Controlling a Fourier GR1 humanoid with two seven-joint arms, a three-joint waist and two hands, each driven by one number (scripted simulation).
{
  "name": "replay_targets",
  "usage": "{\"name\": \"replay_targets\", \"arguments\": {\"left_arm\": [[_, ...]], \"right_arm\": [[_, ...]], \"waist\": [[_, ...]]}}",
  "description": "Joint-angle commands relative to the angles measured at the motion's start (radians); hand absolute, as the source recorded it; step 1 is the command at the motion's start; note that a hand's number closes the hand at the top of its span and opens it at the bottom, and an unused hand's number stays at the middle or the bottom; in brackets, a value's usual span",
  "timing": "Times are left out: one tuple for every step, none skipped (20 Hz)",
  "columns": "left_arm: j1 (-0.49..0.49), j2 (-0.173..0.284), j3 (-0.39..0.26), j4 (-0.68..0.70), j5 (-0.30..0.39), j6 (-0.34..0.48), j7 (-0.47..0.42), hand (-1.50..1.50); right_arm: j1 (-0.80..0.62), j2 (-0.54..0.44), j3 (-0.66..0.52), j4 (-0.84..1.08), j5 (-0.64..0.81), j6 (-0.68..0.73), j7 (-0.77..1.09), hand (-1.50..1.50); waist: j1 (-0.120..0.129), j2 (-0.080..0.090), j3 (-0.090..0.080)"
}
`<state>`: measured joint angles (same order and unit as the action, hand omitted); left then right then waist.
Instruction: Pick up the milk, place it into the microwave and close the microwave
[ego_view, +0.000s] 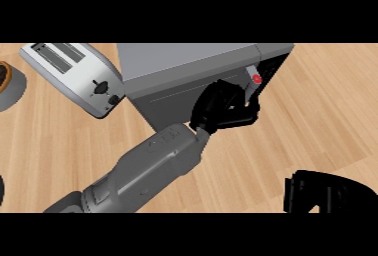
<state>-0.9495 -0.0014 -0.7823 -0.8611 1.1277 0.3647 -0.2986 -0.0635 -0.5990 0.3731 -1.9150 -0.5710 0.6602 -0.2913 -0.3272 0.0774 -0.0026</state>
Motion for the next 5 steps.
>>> {"name": "replay_targets", "arguments": {"left_arm": [[0.093,0.049,0.096,0.137,0.059,-0.029,-0.044,1.5],[0.087,0.058,0.094,0.144,0.063,-0.04,-0.04,1.5],[0.093,0.047,0.097,0.152,0.072,-0.043,-0.048,1.5],[0.082,0.06,0.098,0.155,0.076,-0.064,-0.047,1.5],[0.094,0.055,0.089,0.164,0.078,-0.074,-0.053,1.5]], "right_arm": [[0.041,0.021,0.021,-0.05,0.029,-0.038,0.003,1.5],[0.049,0.019,0.026,-0.067,0.032,-0.041,0.007,1.5],[0.065,0.026,0.039,-0.079,0.043,-0.053,0.011,1.5],[0.07,0.025,0.038,-0.1,0.047,-0.057,0.009,1.5],[0.074,0.035,0.044,-0.111,0.051,-0.076,0.018,1.5]], "waist": [[0.037,0.013,-0.006],[0.033,0.012,-0.007],[0.039,0.007,-0.006],[0.038,0.003,-0.006],[0.047,0.005,-0.008]]}}
